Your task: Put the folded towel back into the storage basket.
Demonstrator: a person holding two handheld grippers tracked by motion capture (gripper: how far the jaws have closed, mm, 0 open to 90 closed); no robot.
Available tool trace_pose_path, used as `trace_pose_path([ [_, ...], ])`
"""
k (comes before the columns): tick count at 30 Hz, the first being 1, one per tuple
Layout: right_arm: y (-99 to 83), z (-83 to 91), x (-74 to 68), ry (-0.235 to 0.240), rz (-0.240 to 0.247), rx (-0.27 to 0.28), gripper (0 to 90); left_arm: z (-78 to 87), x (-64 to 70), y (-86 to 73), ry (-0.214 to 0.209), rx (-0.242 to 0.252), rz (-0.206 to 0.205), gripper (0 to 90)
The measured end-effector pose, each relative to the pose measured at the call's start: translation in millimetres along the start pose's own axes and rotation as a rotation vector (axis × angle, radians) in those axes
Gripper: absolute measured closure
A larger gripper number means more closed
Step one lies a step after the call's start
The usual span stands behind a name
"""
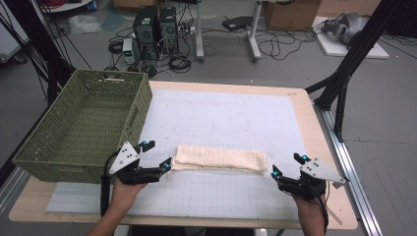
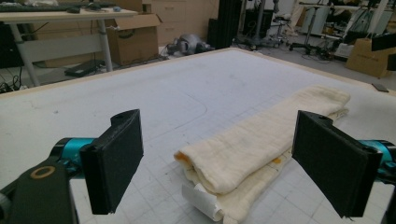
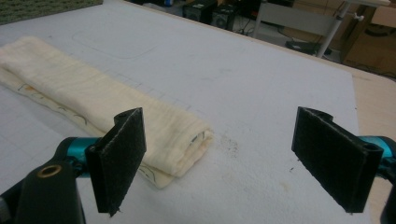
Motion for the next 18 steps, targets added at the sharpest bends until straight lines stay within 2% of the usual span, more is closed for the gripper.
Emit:
trace_pose_path([
  [5, -1.4, 2.4, 3.4, 0.021, -0.039, 0.015, 19.3, 1.6, 2.2, -0.2, -0.003, -0.002, -0.001, 16.8],
  [12, -0.9, 2.6, 5.6, 0.01, -0.056, 0.025, 17.7, 2.5, 1.5, 0.5, -0.004, -0.005, 0.007, 16.8],
  [18, -1.7, 2.0, 6.4, 0.01, -0.058, 0.026, 16.9, -0.1, 2.3, -0.8, -0.011, -0.018, -0.003, 16.4],
])
Point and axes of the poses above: each handheld gripper's, and its own axes: z roughly backward along the jaws, y roughly out of its top, x roughly to its right, the point moved 3 cm from there along -z, roughly forward along the jaws, and after that the axes turned 13 degrees about y, right-handed, at the moved point
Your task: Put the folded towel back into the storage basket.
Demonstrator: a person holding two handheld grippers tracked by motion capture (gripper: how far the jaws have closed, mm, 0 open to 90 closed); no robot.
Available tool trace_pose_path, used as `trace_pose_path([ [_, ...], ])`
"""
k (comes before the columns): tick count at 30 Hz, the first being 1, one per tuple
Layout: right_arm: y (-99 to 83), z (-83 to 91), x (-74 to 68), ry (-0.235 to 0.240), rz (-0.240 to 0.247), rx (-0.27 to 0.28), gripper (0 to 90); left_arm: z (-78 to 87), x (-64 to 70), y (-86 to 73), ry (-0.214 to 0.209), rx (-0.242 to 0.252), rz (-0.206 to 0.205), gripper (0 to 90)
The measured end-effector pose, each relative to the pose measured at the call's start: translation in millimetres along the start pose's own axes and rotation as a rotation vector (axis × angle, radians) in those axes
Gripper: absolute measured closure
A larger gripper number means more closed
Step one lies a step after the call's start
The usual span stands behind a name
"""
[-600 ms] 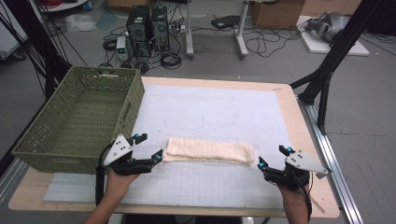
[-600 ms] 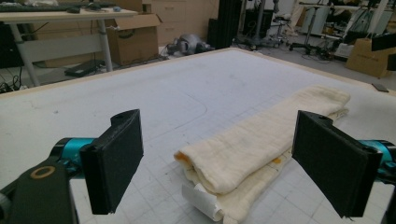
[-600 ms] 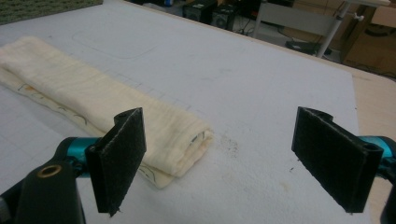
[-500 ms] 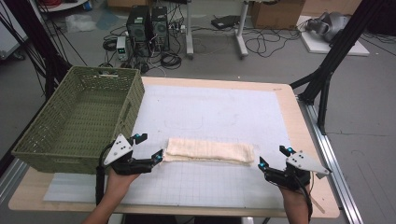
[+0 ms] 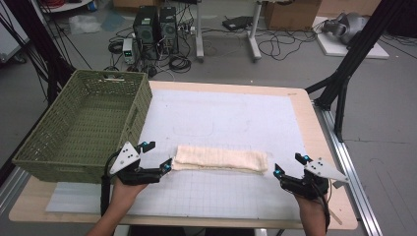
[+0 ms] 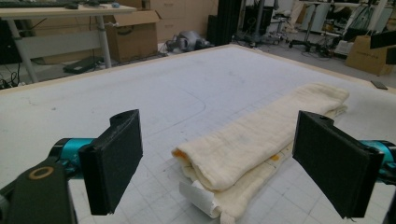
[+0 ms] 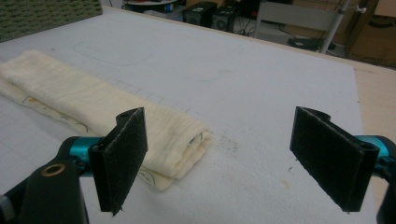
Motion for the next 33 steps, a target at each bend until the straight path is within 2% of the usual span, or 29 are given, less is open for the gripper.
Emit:
trace_pose_path([
  [14, -0.1, -1.1, 0.1, 0.0, 0.009, -0.012, 15.4, 2.8, 1.4, 7.7, -0.013, 0.012, 0.01, 16.6],
  [21, 0.6, -0.6, 1.1, -0.012, 0.011, -0.008, 15.4, 2.0, 4.7, 9.4, -0.022, 0.004, -0.002, 16.6],
  [26, 0.2, -0.4, 1.3, -0.011, 0.002, -0.01, 15.4, 3.0, 5.0, 14.7, -0.019, 0.001, 0.012, 16.6],
  [33, 0.1, -1.3, 0.6, -0.007, 0.003, -0.013, 15.4, 1.3, 4.7, 20.5, -0.022, -0.011, 0.009, 16.6],
])
Point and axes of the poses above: each handheld gripper's, and its own axes: z roughly backward along the jaws, y roughly out of its top, x roughly to its right, the point moved 3 cm from there along -z, roughly forward along the jaws, and after that the axes turned 13 degrees about y, right-handed, at the moved point
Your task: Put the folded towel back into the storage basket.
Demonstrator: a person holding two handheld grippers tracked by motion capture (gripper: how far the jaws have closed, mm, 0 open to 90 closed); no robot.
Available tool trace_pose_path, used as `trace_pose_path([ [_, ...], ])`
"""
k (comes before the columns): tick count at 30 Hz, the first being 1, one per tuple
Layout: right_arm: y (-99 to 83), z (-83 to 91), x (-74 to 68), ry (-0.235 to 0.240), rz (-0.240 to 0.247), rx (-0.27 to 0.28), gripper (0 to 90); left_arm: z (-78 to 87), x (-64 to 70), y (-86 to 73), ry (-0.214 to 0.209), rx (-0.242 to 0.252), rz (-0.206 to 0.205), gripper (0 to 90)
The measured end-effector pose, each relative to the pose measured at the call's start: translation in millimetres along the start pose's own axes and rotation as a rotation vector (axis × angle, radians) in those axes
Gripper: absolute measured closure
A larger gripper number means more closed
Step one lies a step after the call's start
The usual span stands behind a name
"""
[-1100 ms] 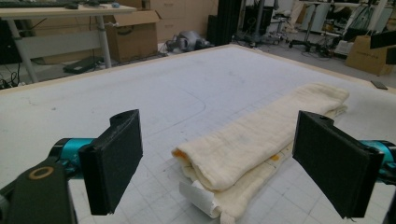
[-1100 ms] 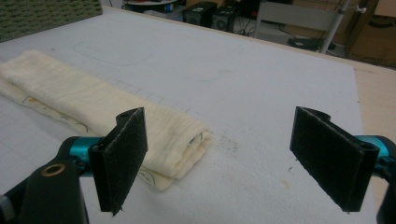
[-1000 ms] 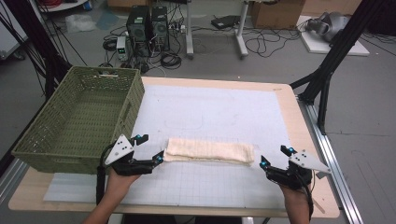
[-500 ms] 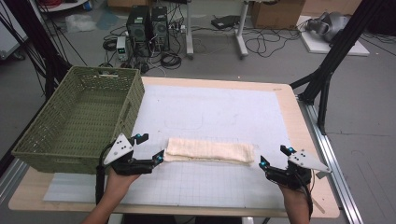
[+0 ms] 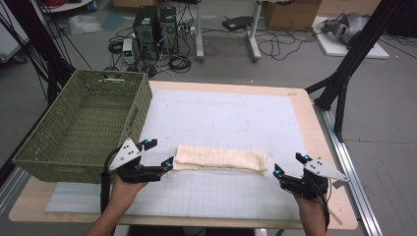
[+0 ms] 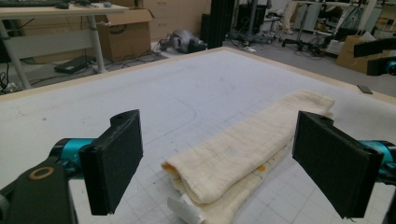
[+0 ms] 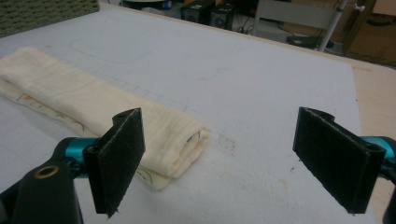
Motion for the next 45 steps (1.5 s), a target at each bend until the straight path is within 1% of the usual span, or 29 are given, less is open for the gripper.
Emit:
trace_pose_path([
  [2, 0.4, 0.7, -0.8, 0.0, -0.003, 0.002, 15.4, -1.7, -0.4, 2.7, -0.001, -0.016, 0.002, 16.7],
  [3, 0.5, 0.9, -0.5, 0.001, 0.001, 0.003, 15.4, -3.1, -1.6, 6.5, -0.001, -0.023, -0.004, 17.0],
  [4, 0.4, 1.0, -0.4, 0.0, 0.002, 0.001, 15.4, -3.1, -1.6, 6.5, -0.001, -0.023, -0.004, 17.0],
  [5, 0.3, 1.2, -0.6, 0.0, 0.002, 0.0, 15.4, -4.0, -3.4, 10.4, -0.005, -0.026, 0.006, 17.0],
  [7, 0.1, 1.2, -0.6, 0.001, 0.004, 0.001, 15.4, -4.8, -4.2, 12.2, -0.008, -0.028, 0.009, 17.0],
  [8, 0.1, 1.3, -1.0, 0.002, -0.003, 0.002, 15.4, -5.5, -4.9, 13.8, -0.01, -0.032, 0.012, 17.0],
  [10, 0.1, 1.2, -0.6, 0.002, -0.002, 0.004, 15.4, -7.5, -5.3, 16.7, -0.019, -0.037, 0.02, 17.0],
  [12, 0.1, 1.0, -0.6, 0.003, -0.002, 0.004, 15.4, -11.0, -4.3, 19.2, -0.036, -0.05, 0.02, 17.2],
  [14, 0.0, 0.9, -0.5, 0.002, -0.001, 0.004, 15.4, -12.5, -3.9, 19.8, -0.041, -0.055, 0.018, 17.2],
  [15, -0.1, 0.7, -0.6, 0.003, -0.005, 0.004, 15.4, -16.3, -2.6, 20.6, -0.055, -0.068, 0.017, 17.2],
  [17, -0.2, 0.6, -0.3, 0.001, -0.005, 0.004, 15.5, -18.5, -1.9, 21.0, -0.061, -0.074, 0.018, 17.3],
  [18, -0.3, 0.7, -0.4, 0.002, -0.007, 0.003, 15.4, -23.0, -1.3, 22.3, -0.07, -0.083, 0.026, 17.8],
  [20, -0.4, 1.0, -0.7, 0.005, -0.009, 0.004, 15.5, -25.2, -1.4, 23.0, -0.074, -0.088, 0.031, 17.9],
  [22, -0.3, 1.1, -0.4, 0.005, -0.002, 0.002, 15.5, -31.8, -1.3, 24.4, -0.081, -0.103, 0.047, 17.9],
  [24, -0.4, 1.0, -0.6, 0.005, -0.008, 0.002, 15.4, -34.0, -1.2, 24.5, -0.084, -0.111, 0.049, 17.9],
  [25, -0.5, 0.9, -0.2, 0.004, -0.005, 0.002, 15.5, -38.3, -0.9, 24.2, -0.092, -0.128, 0.051, 17.9],
  [26, -0.5, 0.9, -0.2, 0.004, -0.005, 0.002, 15.5, -38.3, -0.9, 24.2, -0.092, -0.128, 0.051, 17.9],
  [29, -0.6, 0.9, 0.1, 0.005, -0.005, 0.001, 15.5, -45.7, -1.6, 21.3, -0.08, -0.158, 0.061, 18.1],
  [30, -0.6, 0.9, 0.1, 0.005, -0.005, 0.001, 15.5, -45.7, -1.6, 21.3, -0.08, -0.158, 0.061, 18.1],
  [34, -0.9, 0.9, 0.6, 0.006, -0.001, -0.005, 15.4, -52.3, -2.7, 16.2, -0.066, -0.202, 0.06, 18.3],
  [36, -1.0, 0.4, 0.8, 0.005, 0.0, -0.006, 15.5, -53.5, -2.8, 15.2, -0.062, -0.208, 0.06, 18.4],
  [37, -1.1, 0.4, 0.6, 0.006, -0.001, -0.009, 15.5, -56.2, -3.8, 12.9, -0.06, -0.228, 0.059, 18.5],
  [42, -1.6, 0.1, 1.0, 0.007, 0.0, -0.013, 15.5, -64.4, -5.6, 5.0, -0.048, -0.279, 0.066, 19.1],
  [43, -1.7, -0.1, 0.6, 0.009, -0.008, -0.012, 15.5, -64.4, -5.6, 5.0, -0.048, -0.279, 0.066, 19.3],
  [44, -2.0, -0.2, 1.2, 0.009, -0.007, -0.012, 15.5, -68.0, -5.9, 1.4, -0.044, -0.298, 0.067, 19.5],
  [45, -2.0, -0.2, 1.2, 0.009, -0.007, -0.012, 15.5, -68.0, -5.9, 1.4, -0.044, -0.298, 0.067, 19.7],
])
Point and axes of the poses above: each handheld gripper's, and its own axes: z roughly backward along the jaws, y roughly out of its top, x roughly to its right, the point moved 3 cm from there along -z, roughly forward along the jaws, and after that the axes turned 13 degrees about y, right-handed, at the moved point
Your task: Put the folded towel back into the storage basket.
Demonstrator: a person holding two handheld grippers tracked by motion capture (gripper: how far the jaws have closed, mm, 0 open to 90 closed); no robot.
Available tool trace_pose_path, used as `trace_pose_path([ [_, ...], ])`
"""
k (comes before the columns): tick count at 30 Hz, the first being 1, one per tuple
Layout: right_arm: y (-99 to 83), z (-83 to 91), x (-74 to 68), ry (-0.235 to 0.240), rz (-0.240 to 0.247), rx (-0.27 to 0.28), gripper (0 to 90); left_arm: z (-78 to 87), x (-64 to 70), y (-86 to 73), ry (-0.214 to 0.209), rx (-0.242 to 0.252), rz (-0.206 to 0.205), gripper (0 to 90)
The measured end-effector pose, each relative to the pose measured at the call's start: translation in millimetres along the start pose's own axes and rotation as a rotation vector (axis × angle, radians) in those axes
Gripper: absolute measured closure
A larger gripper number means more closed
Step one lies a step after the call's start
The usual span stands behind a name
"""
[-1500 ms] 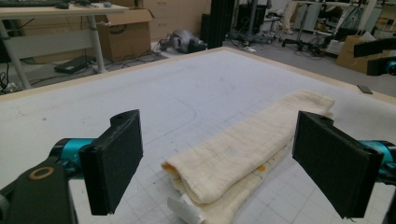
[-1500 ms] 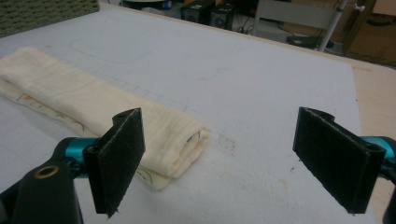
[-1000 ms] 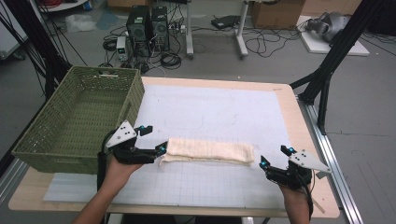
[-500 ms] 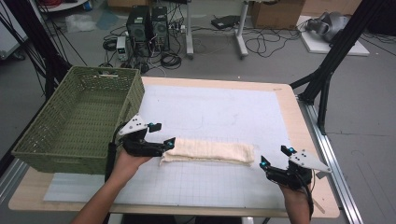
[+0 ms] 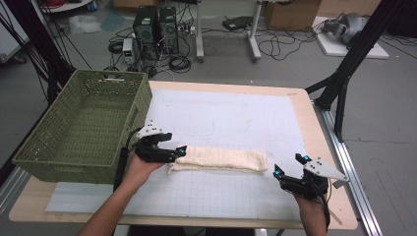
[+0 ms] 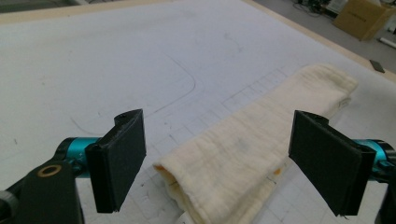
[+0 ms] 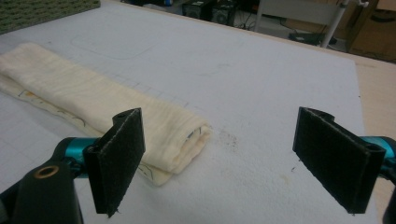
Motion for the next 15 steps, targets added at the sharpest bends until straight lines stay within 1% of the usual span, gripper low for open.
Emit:
trace_pose_path([
  [1, -0.5, -0.5, 0.5, -0.001, -0.002, -0.004, 15.5, -4.3, -0.9, -2.6, 0.006, -0.02, 0.011, 20.0],
  [2, -0.6, -0.7, 0.3, 0.001, -0.006, -0.007, 15.5, -6.3, -1.9, -3.9, 0.01, -0.031, 0.013, 20.5],
  [4, -0.7, -1.7, 0.6, 0.003, 0.0, -0.007, 15.5, -9.9, -3.3, -6.6, 0.023, -0.053, 0.029, 22.1],
  [6, -1.0, -2.3, 0.2, 0.006, -0.004, -0.012, 15.5, -13.6, -4.4, -10.2, 0.035, -0.08, 0.03, 22.8],
  [7, -1.0, -2.3, 0.2, 0.006, -0.004, -0.012, 15.5, -13.6, -4.4, -10.2, 0.035, -0.08, 0.03, 23.3],
  [8, -1.2, -2.7, 0.2, 0.005, -0.001, -0.013, 15.5, -17.3, -4.9, -14.6, 0.054, -0.106, 0.026, 23.6],
  [12, -1.7, -2.5, 0.4, 0.007, -0.002, -0.014, 15.5, -24.1, -5.6, -22.6, 0.06, -0.136, 0.034, 25.3],
  [15, -1.8, -2.3, 0.3, 0.008, 0.0, -0.017, 15.5, -27.6, -4.4, -25.1, 0.067, -0.155, 0.022, 27.9],
])
Point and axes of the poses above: each handheld gripper's, and its own axes: z roughly backward along the jaws, y roughly out of its top, x roughly to its right, the point moved 3 cm from there along -z, roughly forward along the jaws, and after that the axes turned 13 degrees about y, right-handed, at the moved point
